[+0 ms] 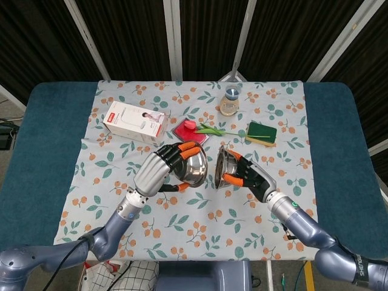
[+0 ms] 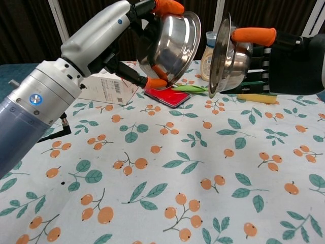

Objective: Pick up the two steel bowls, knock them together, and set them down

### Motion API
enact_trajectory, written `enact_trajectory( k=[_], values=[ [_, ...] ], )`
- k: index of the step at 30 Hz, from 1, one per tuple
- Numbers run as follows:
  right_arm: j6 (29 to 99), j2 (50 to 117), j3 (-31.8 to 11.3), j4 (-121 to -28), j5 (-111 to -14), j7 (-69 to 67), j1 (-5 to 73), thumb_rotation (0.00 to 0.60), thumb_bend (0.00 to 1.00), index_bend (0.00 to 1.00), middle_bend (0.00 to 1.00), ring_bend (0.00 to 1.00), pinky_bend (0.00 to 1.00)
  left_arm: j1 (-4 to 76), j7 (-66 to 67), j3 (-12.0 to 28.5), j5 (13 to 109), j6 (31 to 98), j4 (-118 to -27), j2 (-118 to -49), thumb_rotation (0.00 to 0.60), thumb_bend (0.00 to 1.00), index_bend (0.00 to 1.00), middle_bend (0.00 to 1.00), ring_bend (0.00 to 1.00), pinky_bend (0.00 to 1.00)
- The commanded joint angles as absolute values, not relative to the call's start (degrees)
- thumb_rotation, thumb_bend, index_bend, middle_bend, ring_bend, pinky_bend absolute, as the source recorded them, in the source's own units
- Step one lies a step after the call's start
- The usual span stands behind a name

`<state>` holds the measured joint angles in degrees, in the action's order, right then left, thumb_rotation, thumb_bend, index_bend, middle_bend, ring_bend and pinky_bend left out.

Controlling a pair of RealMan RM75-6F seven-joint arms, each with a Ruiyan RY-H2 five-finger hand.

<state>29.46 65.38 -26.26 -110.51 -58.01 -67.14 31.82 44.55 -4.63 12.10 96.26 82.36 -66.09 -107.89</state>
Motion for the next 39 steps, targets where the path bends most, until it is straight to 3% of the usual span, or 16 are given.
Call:
enact_trajectory(
  k=[1, 23, 32, 39],
  values=[
    [29.80, 65.67, -26.71, -111.51, -57.76, -66.36, 31.76, 0.600, 0.47, 1.00, 0.98, 1.00, 1.00, 44.98, -4.73, 12.11, 96.11, 82.12, -65.46, -108.45, 0.600, 0.53, 0.42, 0.59, 0.47, 0.73],
    [31.79, 65.56, -27.51, -113.69, -53.98, -60.79, 30.75, 0.600, 0.48, 1.00, 0.99, 1.00, 1.00, 48.58, -6.12, 12.21, 95.44, 79.95, -64.73, -110.48, 0.600, 0.53, 0.42, 0.59, 0.47, 0.73],
    [35.67, 66.43, -25.10, -106.69, -59.02, -53.87, 29.42, 0.600, 0.48, 1.00, 0.99, 1.00, 1.00, 45.15, -3.89, 8.60, 95.15, 77.44, -80.27, -97.43, 0.600, 0.53, 0.42, 0.59, 0.47, 0.73],
    [52.46, 73.51, -16.90, -95.78, -73.18, -27.89, 28.66, 0.600, 0.48, 1.00, 0.99, 1.00, 1.00, 43.40, 0.84, 4.94, 94.06, 71.98, -89.87, -86.52, 0.600, 0.53, 0.41, 0.59, 0.47, 0.73]
  ],
)
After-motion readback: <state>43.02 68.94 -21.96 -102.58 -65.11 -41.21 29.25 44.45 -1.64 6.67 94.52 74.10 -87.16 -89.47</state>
